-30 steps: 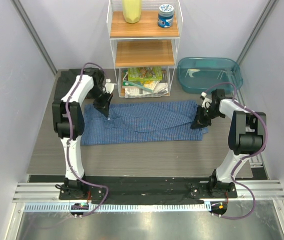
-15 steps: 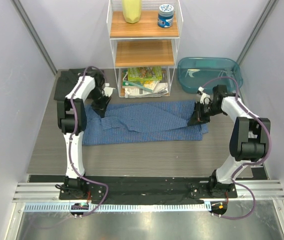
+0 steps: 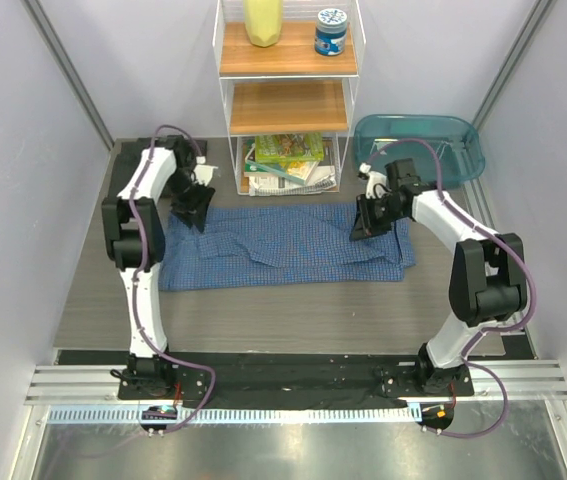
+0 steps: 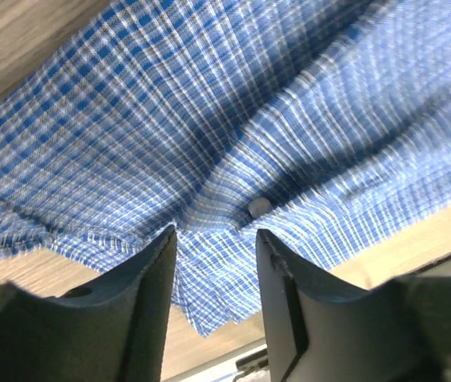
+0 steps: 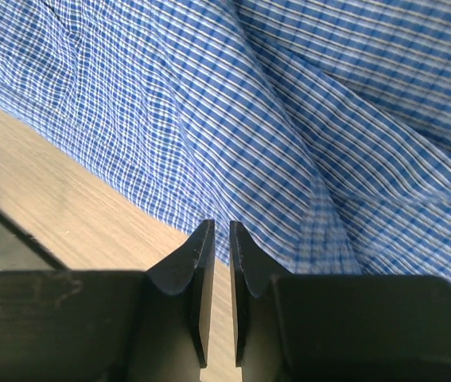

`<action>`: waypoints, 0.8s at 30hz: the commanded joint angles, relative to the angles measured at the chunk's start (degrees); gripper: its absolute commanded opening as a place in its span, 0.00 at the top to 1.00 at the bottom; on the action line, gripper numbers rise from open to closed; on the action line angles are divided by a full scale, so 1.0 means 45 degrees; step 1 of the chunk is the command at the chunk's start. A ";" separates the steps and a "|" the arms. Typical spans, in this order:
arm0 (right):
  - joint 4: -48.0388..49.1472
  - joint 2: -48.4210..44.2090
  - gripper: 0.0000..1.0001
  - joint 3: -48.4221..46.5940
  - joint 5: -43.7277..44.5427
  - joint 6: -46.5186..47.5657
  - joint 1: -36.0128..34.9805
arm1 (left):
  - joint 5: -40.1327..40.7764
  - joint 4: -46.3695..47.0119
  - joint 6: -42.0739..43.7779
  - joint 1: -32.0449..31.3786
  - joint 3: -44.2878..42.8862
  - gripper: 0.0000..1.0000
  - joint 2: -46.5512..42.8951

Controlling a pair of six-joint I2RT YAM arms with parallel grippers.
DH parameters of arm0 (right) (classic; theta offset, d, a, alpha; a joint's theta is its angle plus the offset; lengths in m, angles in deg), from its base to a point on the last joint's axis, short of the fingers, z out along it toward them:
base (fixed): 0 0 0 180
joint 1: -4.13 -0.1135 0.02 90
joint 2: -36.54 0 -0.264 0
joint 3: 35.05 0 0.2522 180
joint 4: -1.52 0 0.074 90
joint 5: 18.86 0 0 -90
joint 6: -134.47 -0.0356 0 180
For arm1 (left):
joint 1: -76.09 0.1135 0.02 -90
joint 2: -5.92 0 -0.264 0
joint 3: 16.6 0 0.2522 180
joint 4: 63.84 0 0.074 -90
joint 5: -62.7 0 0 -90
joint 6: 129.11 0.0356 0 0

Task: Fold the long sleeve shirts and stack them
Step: Fold the shirt

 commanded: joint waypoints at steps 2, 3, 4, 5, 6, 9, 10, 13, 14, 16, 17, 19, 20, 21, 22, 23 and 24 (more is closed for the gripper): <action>0.1290 0.0602 0.82 -0.0285 0.1684 -0.0094 -0.0549 | -0.2664 -0.1474 0.0677 0.0356 0.2323 0.50 -0.3358; 0.1330 0.0798 0.82 -0.0324 0.1840 -0.0016 -0.0549 | -0.2956 -0.1117 0.0657 0.0200 0.2818 0.50 -0.3614; 0.1350 0.0955 0.82 -0.0344 0.2016 0.0042 -0.0549 | -0.3133 -0.0804 0.0560 0.0064 0.3268 0.50 -0.3810; 0.1350 0.1247 0.83 -0.0344 0.2462 0.0082 -0.0549 | -0.3193 -0.0201 0.0114 -0.0054 0.3969 0.50 -0.4025; 0.1350 0.1346 0.84 -0.0325 0.2660 0.0179 -0.0549 | -0.3348 0.0056 -0.0026 -0.0248 0.4285 0.49 -0.4046; 0.1370 0.1619 0.85 -0.0110 0.3500 0.0530 -0.0530 | -0.3681 0.1400 -0.0846 -0.0522 0.5399 0.49 -0.3930; 0.1370 0.1659 0.86 -0.0032 0.3715 0.0744 -0.0549 | -0.3682 0.1754 -0.0963 -0.0582 0.5614 0.50 -0.3871; 0.1331 0.1796 0.87 -0.0070 0.4380 0.0998 -0.0433 | -0.2941 0.2518 -0.1412 -0.0680 0.6026 0.50 -0.3247; 0.1350 0.1816 0.87 -0.0109 0.4458 0.1077 -0.0374 | -0.2572 0.2636 -0.1491 -0.0622 0.6201 0.50 -0.3091; 0.1350 0.1874 0.87 -0.0187 0.4888 0.1292 -0.0335 | -0.2024 0.3393 -0.1881 -0.0349 0.6436 0.51 -0.2972; 0.1350 0.1894 0.87 -0.0207 0.4966 0.1448 -0.0315 | -0.1538 0.3553 -0.1941 -0.0135 0.6572 0.51 -0.2972; 0.1311 0.1952 0.87 -0.0188 0.5200 0.1605 -0.0315 | -0.1106 0.3381 -0.1961 0.0022 0.6476 0.51 -0.2778; 0.1292 0.1991 0.87 -0.0168 0.5259 0.1702 -0.0315 | -0.1026 0.3205 -0.1903 0.0216 0.6398 0.52 -0.2757; 0.1253 0.1992 0.87 -0.0149 0.5318 0.1761 -0.0296 | -0.0890 0.3010 -0.1728 0.0296 0.6378 0.52 -0.2738; 0.1214 0.1992 0.87 -0.0091 0.5357 0.1820 -0.0276 | -0.0831 0.2602 -0.1591 0.0355 0.6378 0.53 -0.2796; 0.1136 0.1972 0.87 -0.0090 0.5396 0.1917 -0.0315 | -0.0772 0.2405 -0.1435 0.0452 0.6455 0.53 -0.2912; 0.1097 0.1914 0.87 -0.0109 0.5377 0.1957 -0.0315 | -0.0791 0.2209 -0.1259 0.0472 0.6514 0.53 -0.3068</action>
